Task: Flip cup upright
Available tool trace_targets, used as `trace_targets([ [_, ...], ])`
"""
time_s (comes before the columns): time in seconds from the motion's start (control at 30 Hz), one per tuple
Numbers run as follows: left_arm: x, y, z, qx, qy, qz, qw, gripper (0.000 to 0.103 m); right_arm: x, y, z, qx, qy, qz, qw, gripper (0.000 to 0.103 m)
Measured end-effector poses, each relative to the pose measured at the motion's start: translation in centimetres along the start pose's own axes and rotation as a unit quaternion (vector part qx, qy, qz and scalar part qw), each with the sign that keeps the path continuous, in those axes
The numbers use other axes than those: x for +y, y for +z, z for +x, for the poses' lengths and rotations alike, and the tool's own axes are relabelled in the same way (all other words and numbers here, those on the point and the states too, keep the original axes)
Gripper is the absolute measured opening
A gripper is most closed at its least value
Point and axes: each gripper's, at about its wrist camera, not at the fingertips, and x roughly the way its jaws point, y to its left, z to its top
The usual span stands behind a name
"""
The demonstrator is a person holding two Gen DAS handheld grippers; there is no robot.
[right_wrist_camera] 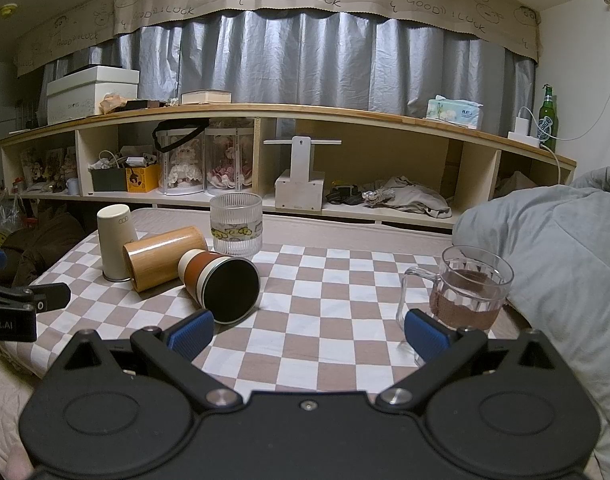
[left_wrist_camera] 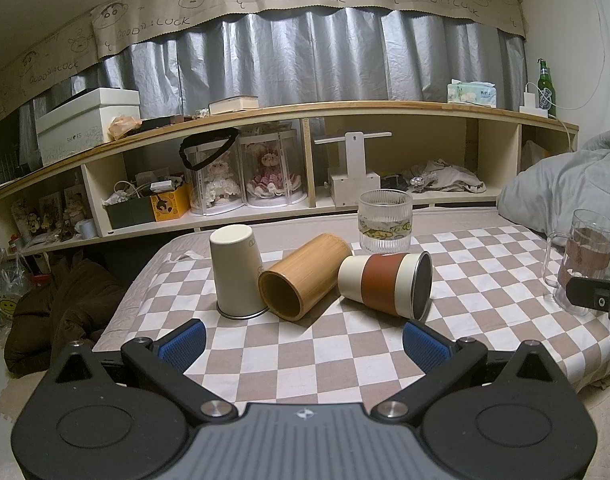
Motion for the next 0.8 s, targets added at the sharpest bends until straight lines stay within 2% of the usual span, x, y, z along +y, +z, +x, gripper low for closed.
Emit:
trace_targets([
  [0.47,0.4,-0.4,0.2,0.001,-0.003,-0.001,1.0000,0.103,0.3,0.0,0.0,-0.001,0.007,0.001,1.000,0.103],
  [0.7,0.5,-0.2,0.3,0.004,-0.008,-0.005,1.0000,0.103,0.4,1.2,1.6,-0.006,0.031,-0.021,0.999,0.103],
  [0.8,0.6,-0.1,0.3,0.004,-0.010,-0.008,0.9999,0.103,0.1,2.1,3.2,-0.004,0.062,-0.017,0.998,0.103],
])
